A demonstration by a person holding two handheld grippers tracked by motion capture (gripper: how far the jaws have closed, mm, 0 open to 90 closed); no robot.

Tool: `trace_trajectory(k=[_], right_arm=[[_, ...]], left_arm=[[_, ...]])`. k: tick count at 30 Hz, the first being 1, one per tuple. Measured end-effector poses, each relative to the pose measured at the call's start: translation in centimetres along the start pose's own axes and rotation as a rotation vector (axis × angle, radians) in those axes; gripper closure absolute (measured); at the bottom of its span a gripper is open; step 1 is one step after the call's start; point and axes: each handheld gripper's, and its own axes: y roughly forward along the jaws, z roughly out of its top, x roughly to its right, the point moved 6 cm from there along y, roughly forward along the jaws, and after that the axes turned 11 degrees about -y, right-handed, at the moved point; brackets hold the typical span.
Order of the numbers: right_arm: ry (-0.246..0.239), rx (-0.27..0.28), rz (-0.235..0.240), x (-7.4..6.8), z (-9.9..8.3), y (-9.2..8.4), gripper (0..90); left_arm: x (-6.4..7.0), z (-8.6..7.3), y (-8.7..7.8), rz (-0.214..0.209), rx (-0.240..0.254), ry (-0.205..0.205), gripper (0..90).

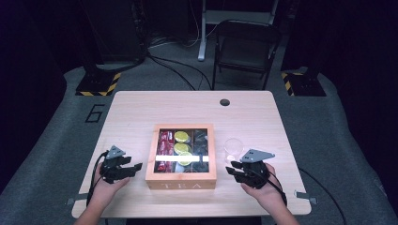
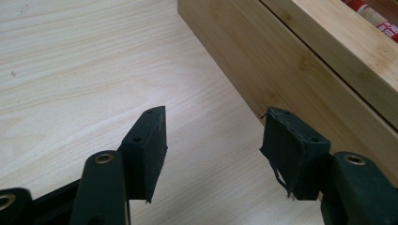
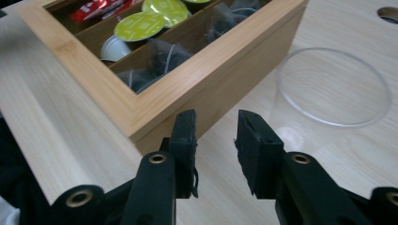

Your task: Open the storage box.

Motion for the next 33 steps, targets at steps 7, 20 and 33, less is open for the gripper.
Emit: trace_trajectory(k=[7,20,33], right_arm=[[-0.062,-0.003,0.065,-2.4,-0.5,0.7,76.5],[-0.098,-0.033,0.128,-3.9,-1.2,1.5,80.7],[-0.111,-0.05,0.143,-4.3,-1.6,2.0,87.2]], left_arm=[[-0.1,0.0,0.0,0.001,0.002,-0.005,40.0],[-0.4,0.1,-0.1,-0.001,0.008,-0.013,40.3],[-0.3,0.1,-0.1,-0.005,0.013,-0.011,40.8]])
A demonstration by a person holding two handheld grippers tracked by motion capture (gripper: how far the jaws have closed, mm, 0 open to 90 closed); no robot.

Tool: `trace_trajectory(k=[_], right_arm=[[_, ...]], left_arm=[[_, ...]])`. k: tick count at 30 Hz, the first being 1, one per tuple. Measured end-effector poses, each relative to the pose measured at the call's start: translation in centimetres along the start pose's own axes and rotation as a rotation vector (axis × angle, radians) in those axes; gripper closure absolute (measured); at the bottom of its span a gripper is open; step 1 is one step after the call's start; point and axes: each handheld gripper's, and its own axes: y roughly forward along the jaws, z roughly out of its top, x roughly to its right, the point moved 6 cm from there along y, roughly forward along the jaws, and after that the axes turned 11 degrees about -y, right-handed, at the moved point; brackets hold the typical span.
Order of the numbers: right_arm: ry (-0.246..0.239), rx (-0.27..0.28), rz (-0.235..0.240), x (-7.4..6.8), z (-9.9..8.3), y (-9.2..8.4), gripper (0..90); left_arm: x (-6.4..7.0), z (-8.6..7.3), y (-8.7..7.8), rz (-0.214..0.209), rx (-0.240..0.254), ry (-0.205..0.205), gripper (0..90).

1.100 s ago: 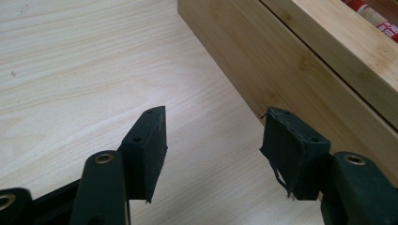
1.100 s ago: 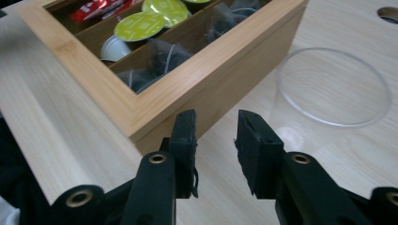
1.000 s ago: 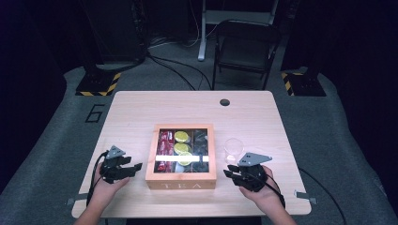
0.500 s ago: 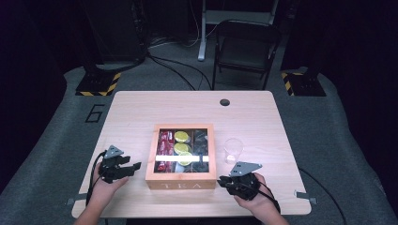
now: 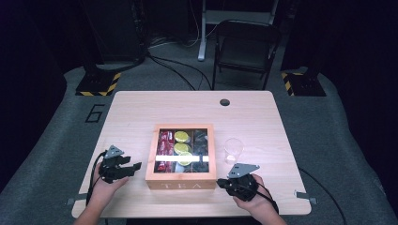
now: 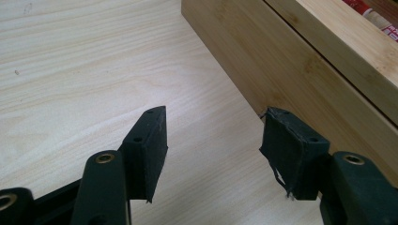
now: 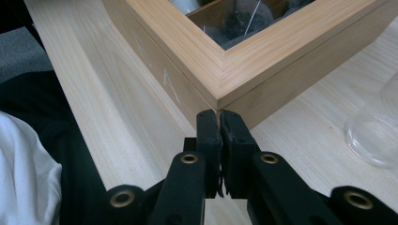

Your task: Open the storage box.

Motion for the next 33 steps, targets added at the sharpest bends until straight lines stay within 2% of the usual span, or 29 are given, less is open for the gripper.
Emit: trace_trajectory(k=[21,27,33], right_arm=[[0.002,-0.008,-0.013,-0.05,-0.05,0.52,88.1],[-0.014,-0.011,-0.02,0.05,0.06,0.44,88.1],[0.01,0.01,-0.019,0.0,0.56,-0.13,88.0]], left_arm=[[0.11,-0.03,-0.2,-0.014,-0.002,0.004,42.6],[0.14,0.02,-0.22,-0.015,0.003,0.006,42.6],[0.51,0.19,-0.56,-0.027,0.011,0.0,42.6]])
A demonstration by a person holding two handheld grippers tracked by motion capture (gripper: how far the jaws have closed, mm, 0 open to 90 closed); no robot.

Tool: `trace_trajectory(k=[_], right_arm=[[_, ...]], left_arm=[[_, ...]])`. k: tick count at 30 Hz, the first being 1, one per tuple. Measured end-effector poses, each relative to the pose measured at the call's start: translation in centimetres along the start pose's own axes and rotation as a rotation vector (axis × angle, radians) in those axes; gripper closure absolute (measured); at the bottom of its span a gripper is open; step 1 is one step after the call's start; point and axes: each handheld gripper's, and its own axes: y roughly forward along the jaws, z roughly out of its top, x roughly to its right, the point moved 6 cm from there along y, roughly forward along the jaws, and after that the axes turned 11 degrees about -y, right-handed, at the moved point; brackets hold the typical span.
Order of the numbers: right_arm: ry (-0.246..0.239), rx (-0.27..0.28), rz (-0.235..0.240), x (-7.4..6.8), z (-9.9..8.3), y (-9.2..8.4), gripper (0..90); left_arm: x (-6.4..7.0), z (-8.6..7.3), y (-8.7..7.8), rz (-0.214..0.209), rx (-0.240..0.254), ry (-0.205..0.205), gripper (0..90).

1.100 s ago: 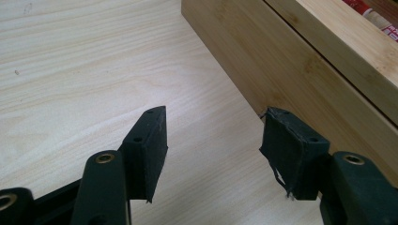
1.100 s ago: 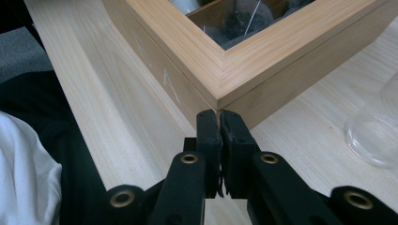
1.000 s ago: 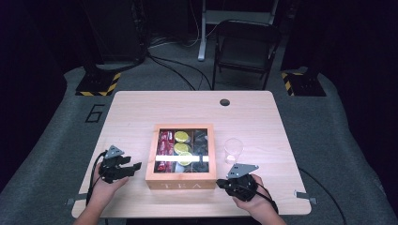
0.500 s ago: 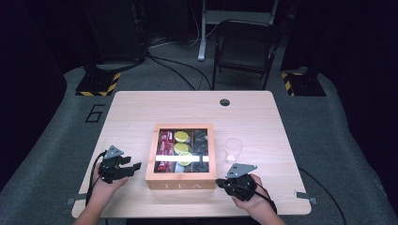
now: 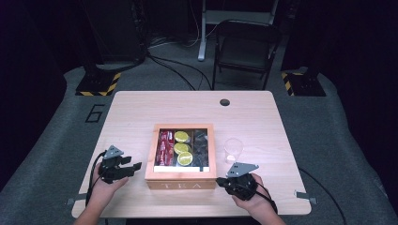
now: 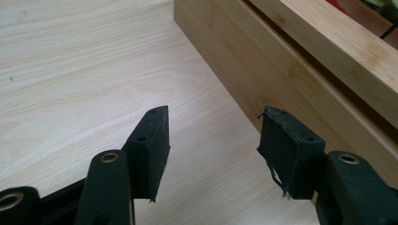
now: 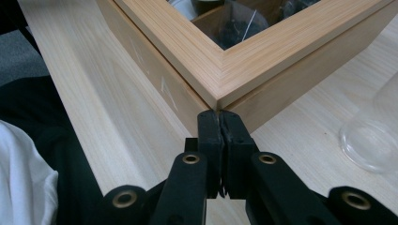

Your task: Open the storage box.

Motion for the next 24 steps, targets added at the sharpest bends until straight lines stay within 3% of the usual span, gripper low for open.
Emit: trace_trajectory(k=[8,24], right_arm=[[0.024,0.031,0.001,0.4,1.1,-0.7,87.9],[0.032,0.022,0.003,1.0,3.2,-1.2,87.9]], left_arm=[[0.9,0.4,-0.7,-0.019,0.028,0.018,42.6],[1.8,1.2,-2.2,-0.046,0.08,0.035,42.5]])
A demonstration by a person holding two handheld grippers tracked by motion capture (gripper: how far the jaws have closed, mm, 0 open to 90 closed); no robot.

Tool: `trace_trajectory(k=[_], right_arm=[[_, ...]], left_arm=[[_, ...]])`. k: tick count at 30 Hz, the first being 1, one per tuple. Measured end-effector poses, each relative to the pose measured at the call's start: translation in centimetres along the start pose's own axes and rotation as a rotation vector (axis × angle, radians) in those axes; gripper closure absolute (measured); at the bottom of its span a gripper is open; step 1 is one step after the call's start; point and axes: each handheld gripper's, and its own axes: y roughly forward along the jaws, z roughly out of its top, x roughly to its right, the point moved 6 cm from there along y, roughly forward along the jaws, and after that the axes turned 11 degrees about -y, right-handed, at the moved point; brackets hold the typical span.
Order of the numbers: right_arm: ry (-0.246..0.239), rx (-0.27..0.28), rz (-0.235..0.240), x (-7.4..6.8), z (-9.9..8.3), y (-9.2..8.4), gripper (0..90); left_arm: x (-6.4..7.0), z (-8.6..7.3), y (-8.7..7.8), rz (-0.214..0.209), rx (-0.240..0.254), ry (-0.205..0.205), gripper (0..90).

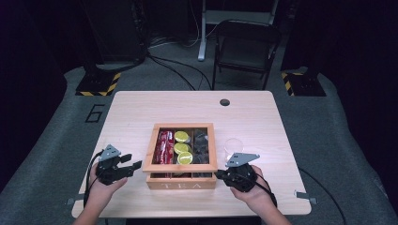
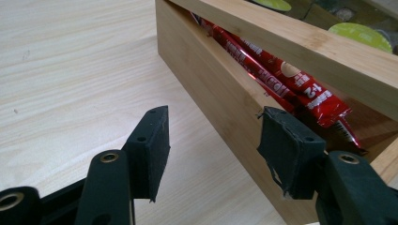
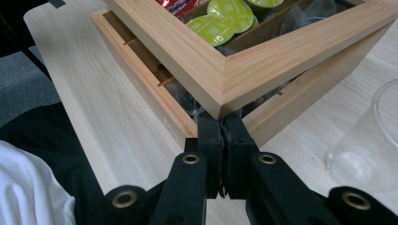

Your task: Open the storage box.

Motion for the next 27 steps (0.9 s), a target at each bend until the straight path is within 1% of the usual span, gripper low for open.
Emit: trace_trajectory(k=[4,5,6,7,8,9,10,11,12,13,14,15,18,19,21,22,23,24,25,26,27], right_arm=[[0.003,0.002,0.003,0.2,0.6,0.0,87.9],[-0.003,0.011,-0.001,0.3,0.7,0.0,87.9],[0.007,0.012,-0.003,0.3,0.9,0.0,87.9],[0.012,0.014,-0.007,0.4,1.1,-0.1,87.9],[0.012,0.014,-0.007,0.4,1.1,-0.1,87.9],[0.008,0.025,-0.011,0.5,1.4,-0.1,87.9],[0.012,0.022,-0.016,0.6,1.5,-0.1,87.9],[0.002,0.026,-0.01,0.6,1.6,-0.2,87.9],[0.002,0.026,-0.01,0.6,1.6,-0.2,87.9],[0.001,0.033,-0.013,0.8,1.8,-0.3,87.9],[0.001,0.033,-0.013,0.8,1.8,-0.3,87.9],[-0.002,0.038,-0.019,0.8,1.9,-0.3,87.9],[-0.003,0.033,-0.016,0.8,2.0,-0.4,87.8],[0.005,0.034,-0.017,0.8,2.0,-0.4,87.8],[0.004,0.036,-0.017,0.9,2.1,-0.4,87.4],[0.004,0.04,-0.019,0.9,2.2,-0.4,87.4],[0.004,0.043,-0.021,0.9,2.2,-0.4,87.2],[0.005,0.047,-0.022,1.0,2.3,-0.4,87.2],[0.006,0.046,-0.025,1.0,2.3,-0.4,87.0],[0.007,0.047,-0.023,1.0,2.4,-0.4,86.9],[0.002,0.051,-0.023,1.1,2.4,-0.4,86.6]], left_arm=[[0.3,0.2,-0.3,-0.01,0.002,0.008,42.6],[0.6,0.3,-0.3,-0.012,0.013,0.015,42.6],[0.6,0.3,-0.3,-0.012,0.013,0.015,42.6],[1.0,0.4,-0.5,-0.019,0.01,0.028,42.6],[1.0,0.4,-0.5,-0.019,0.01,0.028,42.7],[1.5,0.5,-0.5,-0.024,0.016,0.044,42.8],[1.7,0.5,-0.6,-0.029,0.014,0.058,43.0],[2.0,0.5,-0.7,-0.033,0.013,0.063,43.0],[2.0,0.5,-0.7,-0.033,0.013,0.063,43.0],[2.2,0.6,-0.7,-0.039,0.016,0.073,43.0],[2.5,0.7,-0.8,-0.046,0.02,0.072,43.0],[3.0,0.8,-0.9,-0.055,0.023,0.092,43.0],[4.0,1.1,-1.1,-0.071,0.038,0.103,42.8],[4.3,1.2,-1.2,-0.076,0.047,0.105,42.8],[5.0,1.5,-1.5,-0.089,0.058,0.121,42.8],[5.0,1.5,-1.5,-0.089,0.058,0.121,42.8],[5.6,1.7,-1.7,-0.093,0.064,0.141,42.8],[5.6,1.7,-1.7,-0.093,0.064,0.141,42.8],[6.1,1.8,-1.9,-0.096,0.071,0.152,42.8],[6.1,1.8,-1.9,-0.096,0.071,0.152,42.8],[6.6,2.1,-2.2,-0.085,0.085,0.167,42.2]])
